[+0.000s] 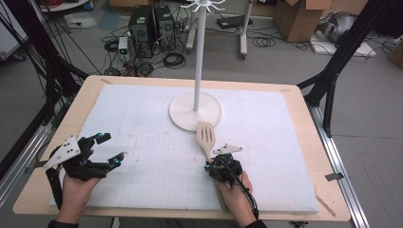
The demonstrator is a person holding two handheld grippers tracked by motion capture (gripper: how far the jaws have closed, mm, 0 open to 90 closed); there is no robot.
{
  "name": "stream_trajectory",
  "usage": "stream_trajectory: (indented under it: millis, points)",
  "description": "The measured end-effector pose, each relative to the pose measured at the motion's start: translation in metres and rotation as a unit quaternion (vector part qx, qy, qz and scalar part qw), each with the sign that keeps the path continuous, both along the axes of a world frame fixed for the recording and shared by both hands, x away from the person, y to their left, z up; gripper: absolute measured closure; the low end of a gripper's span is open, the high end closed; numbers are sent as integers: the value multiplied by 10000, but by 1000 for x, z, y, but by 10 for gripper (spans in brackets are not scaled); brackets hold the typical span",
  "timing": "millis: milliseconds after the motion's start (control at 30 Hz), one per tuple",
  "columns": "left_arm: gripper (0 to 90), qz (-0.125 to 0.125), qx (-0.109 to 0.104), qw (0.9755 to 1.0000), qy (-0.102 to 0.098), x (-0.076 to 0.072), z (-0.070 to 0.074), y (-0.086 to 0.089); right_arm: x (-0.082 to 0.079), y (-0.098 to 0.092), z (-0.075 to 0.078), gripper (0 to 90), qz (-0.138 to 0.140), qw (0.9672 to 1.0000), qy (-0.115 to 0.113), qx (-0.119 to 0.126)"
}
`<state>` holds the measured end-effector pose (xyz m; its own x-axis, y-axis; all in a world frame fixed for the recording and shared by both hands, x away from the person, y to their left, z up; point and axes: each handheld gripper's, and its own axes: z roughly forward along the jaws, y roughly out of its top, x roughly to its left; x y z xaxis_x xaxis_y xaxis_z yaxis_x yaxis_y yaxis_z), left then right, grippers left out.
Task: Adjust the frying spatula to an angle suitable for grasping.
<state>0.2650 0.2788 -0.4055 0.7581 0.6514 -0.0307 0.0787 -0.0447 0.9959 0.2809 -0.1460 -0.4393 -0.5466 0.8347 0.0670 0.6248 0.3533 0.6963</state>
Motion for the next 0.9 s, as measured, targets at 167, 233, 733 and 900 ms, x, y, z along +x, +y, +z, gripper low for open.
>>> stream_trajectory:
  millis: [167,233,733,900]
  points:
    - [123,-26,14,10000,-4,-1,0,-1,4,-7,1,756,247,9996,61,129]
    - [123,-28,16,10000,-5,0,0,-1,6,-10,1,769,380,9989,176,226]
    - [124,-19,-18,10000,3,-1,0,1,9,-9,18,783,1364,9904,-173,122]
    - [124,-18,-30,10000,-5,-1,0,1,11,-6,29,783,1981,9795,-366,-80]
